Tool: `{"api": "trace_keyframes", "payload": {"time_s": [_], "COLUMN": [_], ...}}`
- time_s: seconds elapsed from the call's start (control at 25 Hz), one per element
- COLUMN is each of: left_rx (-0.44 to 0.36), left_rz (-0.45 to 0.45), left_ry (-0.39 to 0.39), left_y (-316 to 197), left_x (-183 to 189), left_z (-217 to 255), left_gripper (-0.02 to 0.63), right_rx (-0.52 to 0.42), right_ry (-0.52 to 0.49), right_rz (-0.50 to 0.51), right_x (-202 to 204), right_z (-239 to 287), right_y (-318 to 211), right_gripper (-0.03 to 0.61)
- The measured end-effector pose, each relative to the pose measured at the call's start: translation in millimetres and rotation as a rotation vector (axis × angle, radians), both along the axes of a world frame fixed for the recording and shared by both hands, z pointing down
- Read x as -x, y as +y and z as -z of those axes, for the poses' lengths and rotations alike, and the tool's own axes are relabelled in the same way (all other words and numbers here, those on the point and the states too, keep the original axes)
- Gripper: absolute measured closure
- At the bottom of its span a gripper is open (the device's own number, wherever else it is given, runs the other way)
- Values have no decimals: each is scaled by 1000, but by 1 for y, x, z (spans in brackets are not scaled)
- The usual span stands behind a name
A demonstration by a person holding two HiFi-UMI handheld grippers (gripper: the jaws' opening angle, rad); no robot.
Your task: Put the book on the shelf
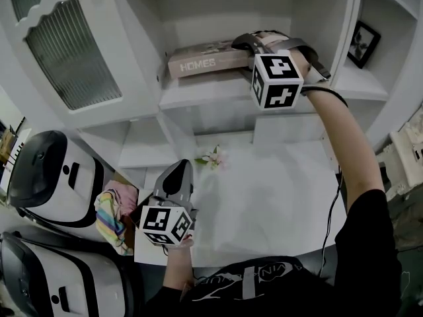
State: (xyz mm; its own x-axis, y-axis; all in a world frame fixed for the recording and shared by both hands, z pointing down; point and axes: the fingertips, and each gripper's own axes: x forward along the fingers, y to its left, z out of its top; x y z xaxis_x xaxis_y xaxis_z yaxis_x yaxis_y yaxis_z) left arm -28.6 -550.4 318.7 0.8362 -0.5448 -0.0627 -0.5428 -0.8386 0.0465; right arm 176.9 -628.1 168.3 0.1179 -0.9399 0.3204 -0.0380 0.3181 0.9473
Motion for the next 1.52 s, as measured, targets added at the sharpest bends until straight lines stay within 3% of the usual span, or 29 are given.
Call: {"api": "trace_keyframes", "payload": {"time_s": [0.24, 0.68, 1.16, 1.52], "left_rx": [21, 50, 39, 22], "left_rz": [0, -21, -31, -65], "left_ry": [50, 60, 45, 51], "left_y": [1, 9, 14, 25], "left_x": [3, 8, 5, -2], "left_z": [4, -3, -5, 4], "left_gripper": [614, 614, 614, 614], "right_rx": [194, 477, 475, 325], "right_ry": [-56, -358, -402, -531], "right_rz": [41, 5, 3, 39], "right_x": [5, 14, 14, 29], "right_z": [-10, -14, -13, 6], "right_y": [3, 21, 38, 64], "right_gripper": [301, 242, 235, 252]}}
